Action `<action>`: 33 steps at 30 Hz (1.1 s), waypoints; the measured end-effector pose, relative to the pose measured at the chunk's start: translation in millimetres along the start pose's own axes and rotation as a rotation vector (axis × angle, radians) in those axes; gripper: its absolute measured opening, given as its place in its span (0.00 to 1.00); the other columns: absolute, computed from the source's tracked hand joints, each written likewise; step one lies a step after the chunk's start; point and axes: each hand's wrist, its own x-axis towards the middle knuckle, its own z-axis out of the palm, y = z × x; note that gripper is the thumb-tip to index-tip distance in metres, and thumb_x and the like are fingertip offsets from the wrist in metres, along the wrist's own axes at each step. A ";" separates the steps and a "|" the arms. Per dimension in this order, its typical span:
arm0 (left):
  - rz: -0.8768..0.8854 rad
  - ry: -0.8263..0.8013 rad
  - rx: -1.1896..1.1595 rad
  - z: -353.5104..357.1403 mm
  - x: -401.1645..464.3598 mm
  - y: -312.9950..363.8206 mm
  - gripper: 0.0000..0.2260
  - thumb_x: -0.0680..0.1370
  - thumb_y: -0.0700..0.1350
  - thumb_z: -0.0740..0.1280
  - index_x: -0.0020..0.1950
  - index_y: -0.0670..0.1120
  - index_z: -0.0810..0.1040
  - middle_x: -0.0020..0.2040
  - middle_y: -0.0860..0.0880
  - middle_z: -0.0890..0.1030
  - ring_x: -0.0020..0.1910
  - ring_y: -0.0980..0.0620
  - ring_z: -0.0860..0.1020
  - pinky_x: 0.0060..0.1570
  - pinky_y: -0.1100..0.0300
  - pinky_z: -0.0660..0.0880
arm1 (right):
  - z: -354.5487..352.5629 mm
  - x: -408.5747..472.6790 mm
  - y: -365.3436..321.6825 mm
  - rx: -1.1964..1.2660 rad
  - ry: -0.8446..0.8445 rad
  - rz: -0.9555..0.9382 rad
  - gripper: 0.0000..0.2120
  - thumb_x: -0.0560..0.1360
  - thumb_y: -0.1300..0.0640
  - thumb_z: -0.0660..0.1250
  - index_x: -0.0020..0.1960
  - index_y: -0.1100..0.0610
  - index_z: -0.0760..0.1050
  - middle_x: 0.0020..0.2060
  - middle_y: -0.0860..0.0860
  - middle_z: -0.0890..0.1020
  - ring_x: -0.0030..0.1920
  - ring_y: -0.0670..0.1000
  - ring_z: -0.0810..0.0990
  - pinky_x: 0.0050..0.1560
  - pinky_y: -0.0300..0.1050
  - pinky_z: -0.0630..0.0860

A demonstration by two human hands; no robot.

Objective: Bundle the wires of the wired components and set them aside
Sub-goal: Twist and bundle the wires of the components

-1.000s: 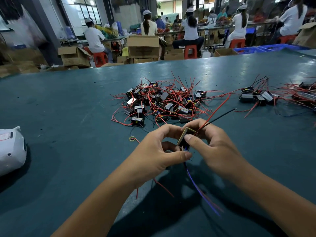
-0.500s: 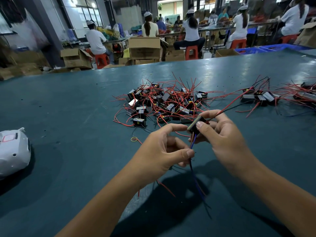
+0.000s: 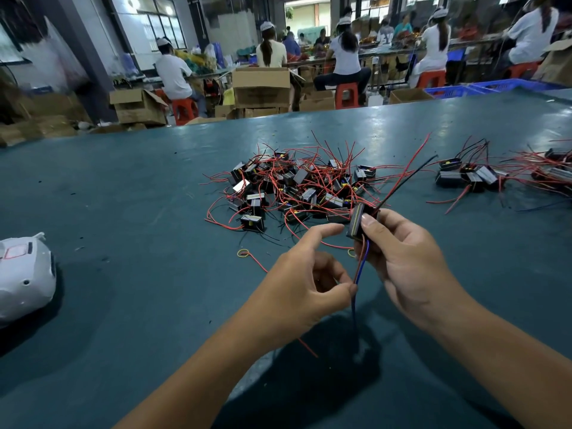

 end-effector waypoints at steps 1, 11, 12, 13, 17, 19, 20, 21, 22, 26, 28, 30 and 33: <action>-0.007 -0.010 -0.002 -0.9 -0.5 0.2 0.30 0.73 0.41 0.71 0.71 0.56 0.65 0.39 0.52 0.82 0.37 0.50 0.76 0.40 0.52 0.74 | -0.1 -0.1 -0.7 -0.012 0.003 0.006 0.04 0.79 0.61 0.64 0.48 0.58 0.77 0.36 0.49 0.81 0.35 0.44 0.77 0.44 0.43 0.76; -0.070 -0.092 -0.174 -15.5 0.7 3.7 0.21 0.73 0.37 0.70 0.65 0.46 0.72 0.38 0.49 0.79 0.31 0.52 0.74 0.33 0.60 0.74 | -7.1 2.9 -6.4 -0.075 0.061 0.016 0.09 0.77 0.62 0.67 0.39 0.59 0.77 0.26 0.52 0.78 0.25 0.48 0.73 0.27 0.39 0.73; -0.075 -0.093 -0.181 -16.6 0.8 3.4 0.21 0.73 0.37 0.70 0.65 0.46 0.72 0.38 0.49 0.79 0.31 0.52 0.74 0.33 0.60 0.74 | -6.7 3.4 -6.1 -0.080 0.067 0.019 0.09 0.78 0.62 0.67 0.38 0.59 0.77 0.25 0.51 0.78 0.24 0.48 0.73 0.26 0.39 0.73; -0.079 -0.093 -0.185 -17.5 0.9 3.0 0.20 0.74 0.36 0.69 0.65 0.46 0.73 0.38 0.48 0.79 0.31 0.52 0.74 0.33 0.60 0.74 | -6.2 3.8 -5.9 -0.081 0.071 0.018 0.09 0.78 0.62 0.66 0.38 0.60 0.77 0.25 0.51 0.78 0.24 0.48 0.73 0.26 0.39 0.72; -0.080 -0.107 -0.137 -17.0 0.0 1.3 0.19 0.75 0.35 0.70 0.64 0.46 0.72 0.38 0.49 0.80 0.33 0.51 0.74 0.34 0.60 0.74 | -4.0 3.0 -5.6 -0.098 0.044 0.018 0.09 0.78 0.63 0.65 0.39 0.61 0.75 0.25 0.51 0.77 0.23 0.49 0.72 0.25 0.40 0.72; -0.090 -0.112 -0.113 -14.4 -0.7 -0.6 0.18 0.76 0.34 0.70 0.64 0.46 0.72 0.38 0.48 0.80 0.33 0.51 0.74 0.33 0.60 0.74 | -1.8 0.0 -5.2 -0.069 0.029 0.040 0.10 0.78 0.63 0.65 0.38 0.61 0.75 0.25 0.51 0.77 0.23 0.49 0.72 0.25 0.40 0.72; -0.097 -0.110 -0.103 -13.4 -0.6 -1.7 0.18 0.77 0.33 0.69 0.63 0.46 0.72 0.38 0.48 0.80 0.33 0.50 0.73 0.33 0.61 0.74 | -0.7 -1.2 -5.2 -0.044 0.021 0.056 0.10 0.78 0.63 0.65 0.38 0.61 0.75 0.25 0.52 0.77 0.24 0.49 0.72 0.26 0.40 0.72; -0.104 -0.105 -0.092 -12.9 -0.8 -2.2 0.17 0.77 0.32 0.69 0.63 0.46 0.72 0.38 0.48 0.80 0.33 0.50 0.73 0.33 0.60 0.73 | 0.1 -2.3 -5.8 -0.032 0.012 0.068 0.11 0.79 0.63 0.65 0.38 0.61 0.75 0.25 0.52 0.77 0.24 0.49 0.72 0.26 0.40 0.72; -0.109 -0.101 -0.084 -12.6 -0.9 -2.2 0.17 0.77 0.32 0.69 0.62 0.46 0.72 0.38 0.48 0.80 0.34 0.49 0.73 0.33 0.60 0.73 | 0.1 -3.6 -6.6 -0.041 0.002 0.066 0.10 0.79 0.62 0.65 0.38 0.61 0.75 0.25 0.52 0.77 0.24 0.49 0.72 0.27 0.41 0.72; -0.066 0.003 -0.014 -13.3 -0.5 2.9 0.13 0.74 0.40 0.70 0.57 0.47 0.76 0.40 0.52 0.81 0.36 0.54 0.75 0.37 0.62 0.73 | -2.0 -7.4 -8.5 -0.238 -0.033 -0.077 0.05 0.78 0.63 0.66 0.44 0.64 0.75 0.28 0.54 0.78 0.27 0.49 0.74 0.32 0.39 0.74; -0.054 0.118 -0.047 -11.5 0.6 5.5 0.09 0.71 0.46 0.71 0.51 0.47 0.79 0.39 0.51 0.82 0.35 0.57 0.76 0.36 0.65 0.72 | -0.7 -10.1 -8.8 -0.265 -0.064 -0.123 0.03 0.76 0.65 0.68 0.45 0.64 0.75 0.29 0.54 0.79 0.27 0.48 0.77 0.32 0.38 0.76; -0.060 0.150 -0.104 -7.3 0.9 6.3 0.13 0.71 0.48 0.77 0.48 0.46 0.77 0.37 0.50 0.81 0.33 0.58 0.76 0.34 0.67 0.71 | 0.3 -12.0 -8.1 -0.262 -0.067 -0.130 0.04 0.75 0.66 0.69 0.42 0.61 0.75 0.28 0.49 0.80 0.27 0.46 0.77 0.31 0.36 0.76; -0.111 0.122 -0.201 -0.7 0.5 3.7 0.17 0.71 0.42 0.78 0.52 0.43 0.73 0.36 0.49 0.82 0.31 0.55 0.73 0.32 0.66 0.69 | 0.2 -12.4 -8.2 -0.269 -0.047 -0.119 0.05 0.74 0.65 0.71 0.41 0.61 0.76 0.28 0.50 0.80 0.28 0.47 0.79 0.31 0.36 0.76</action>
